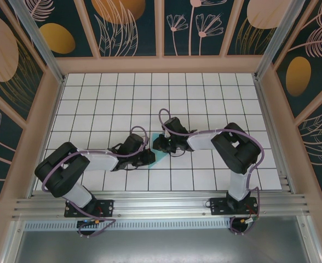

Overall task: Fold a paper plane with a square sheet of paper (pick it up from the middle)
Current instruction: Fourth fold the wing at the center of the table.

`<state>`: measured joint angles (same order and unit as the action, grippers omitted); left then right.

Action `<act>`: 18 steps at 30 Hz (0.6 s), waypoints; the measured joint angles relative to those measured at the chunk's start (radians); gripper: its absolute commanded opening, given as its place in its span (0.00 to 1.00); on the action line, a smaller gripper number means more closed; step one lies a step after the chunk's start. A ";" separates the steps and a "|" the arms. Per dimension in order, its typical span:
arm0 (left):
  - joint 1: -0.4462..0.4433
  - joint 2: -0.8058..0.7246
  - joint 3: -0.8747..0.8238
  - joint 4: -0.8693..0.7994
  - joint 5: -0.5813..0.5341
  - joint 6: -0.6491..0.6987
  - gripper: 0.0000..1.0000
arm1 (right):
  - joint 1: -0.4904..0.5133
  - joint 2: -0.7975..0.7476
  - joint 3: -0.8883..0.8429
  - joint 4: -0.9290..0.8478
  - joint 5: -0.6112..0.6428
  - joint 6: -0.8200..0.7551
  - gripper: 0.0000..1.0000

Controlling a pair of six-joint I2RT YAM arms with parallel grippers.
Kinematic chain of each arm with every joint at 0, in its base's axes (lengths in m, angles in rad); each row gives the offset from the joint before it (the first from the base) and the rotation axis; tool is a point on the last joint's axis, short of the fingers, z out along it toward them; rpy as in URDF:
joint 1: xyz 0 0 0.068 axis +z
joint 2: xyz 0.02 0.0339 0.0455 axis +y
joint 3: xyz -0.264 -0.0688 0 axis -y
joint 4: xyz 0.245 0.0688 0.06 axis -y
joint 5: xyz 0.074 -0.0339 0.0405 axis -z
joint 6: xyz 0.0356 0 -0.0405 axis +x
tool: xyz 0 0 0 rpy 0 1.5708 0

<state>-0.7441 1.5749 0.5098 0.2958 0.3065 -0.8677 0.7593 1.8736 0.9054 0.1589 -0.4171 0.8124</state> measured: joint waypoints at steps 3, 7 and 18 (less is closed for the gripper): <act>0.000 0.000 -0.007 0.012 0.001 0.007 0.13 | 0.000 0.001 0.003 -0.003 0.000 0.000 0.21; 0.003 -0.005 -0.028 0.043 0.008 0.011 0.13 | 0.000 0.002 0.003 -0.003 0.000 0.000 0.21; 0.003 -0.084 -0.053 -0.034 0.008 0.035 0.14 | 0.006 0.007 0.009 -0.003 0.001 0.000 0.19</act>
<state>-0.7414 1.4906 0.4572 0.2615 0.3141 -0.8326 0.7658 1.8805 0.9142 0.1562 -0.4160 0.8124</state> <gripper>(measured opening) 0.139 0.193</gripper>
